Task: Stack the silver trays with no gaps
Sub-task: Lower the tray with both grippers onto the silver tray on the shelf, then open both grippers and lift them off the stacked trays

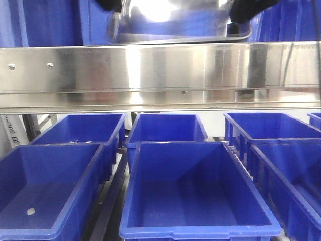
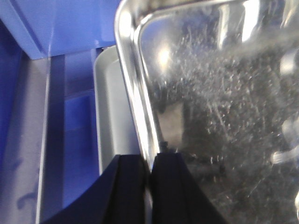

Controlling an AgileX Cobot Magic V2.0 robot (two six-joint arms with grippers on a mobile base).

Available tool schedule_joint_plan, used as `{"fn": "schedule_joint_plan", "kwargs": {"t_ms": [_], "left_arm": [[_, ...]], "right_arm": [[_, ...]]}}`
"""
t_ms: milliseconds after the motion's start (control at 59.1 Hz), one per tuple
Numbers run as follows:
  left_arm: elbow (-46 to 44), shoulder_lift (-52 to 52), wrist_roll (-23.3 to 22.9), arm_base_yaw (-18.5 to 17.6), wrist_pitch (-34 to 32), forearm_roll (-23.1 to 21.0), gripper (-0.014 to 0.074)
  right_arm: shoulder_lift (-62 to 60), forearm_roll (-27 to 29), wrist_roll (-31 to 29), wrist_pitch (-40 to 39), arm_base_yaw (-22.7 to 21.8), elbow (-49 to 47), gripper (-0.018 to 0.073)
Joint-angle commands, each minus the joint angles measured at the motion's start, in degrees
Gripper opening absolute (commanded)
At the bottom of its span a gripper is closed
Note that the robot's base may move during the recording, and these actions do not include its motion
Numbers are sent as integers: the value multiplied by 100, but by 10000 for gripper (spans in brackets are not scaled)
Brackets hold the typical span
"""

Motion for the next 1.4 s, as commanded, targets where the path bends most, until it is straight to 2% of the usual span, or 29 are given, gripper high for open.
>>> {"fn": "schedule_joint_plan", "kwargs": {"t_ms": [0, 68, 169, 220, 271, 321, 609, 676, 761, 862, 896, 947, 998, 1099, 1184, 1387], "left_arm": [[-40, -53, 56, -60, -279, 53, 119], [-40, -53, 56, -60, -316, 53, 232], [-40, -53, 56, -60, -367, 53, 412], [-40, -53, 45, -60, -380, 53, 466], [-40, -53, 45, -60, -380, 53, 487], [-40, -53, 45, -60, -380, 53, 487], [-203, -591, 45, -60, -345, 39, 460], [-273, -829, 45, -60, -333, 39, 413], [-284, -1219, 45, -60, -285, 39, 286], [-284, -1753, 102, -152, 19, 98, 11], [-284, -1929, 136, -193, 89, 98, -45], [-274, -2178, 234, -260, 141, 98, 6], [-219, -2478, 246, -336, 141, 156, 11], [81, -3185, 246, -585, 4, 471, 0], [615, -3810, 246, -709, -256, 569, -3], [2862, -5729, 190, -747, -1257, 548, -3]], "right_arm": [[-27, 15, -116, -225, 49, -47, -66], [-27, -14, -116, -237, 49, -47, -33], [-27, -43, -116, -235, 49, -47, 152], [-27, -97, -116, -235, 49, -47, 251], [-27, -128, -116, -235, 49, -47, 322], [-27, -137, -116, -235, 49, -47, 356], [-552, -470, -116, -235, 49, -47, 360], [-844, -547, -116, -212, 49, -47, 347], [-1254, -594, -116, -173, 49, -47, 278], [-1821, -608, -116, 42, 49, -47, 144], [-2023, -608, -116, 115, 49, -34, 98], [-2312, -621, -132, 168, 49, 51, -9], [-2693, -621, -219, 81, 49, 231, -102], [-3612, -676, -219, -363, 49, 865, -79], [-4384, -683, -219, -631, 49, 1491, -79], [-6286, -683, -219, -831, 49, 3016, -79]]}}
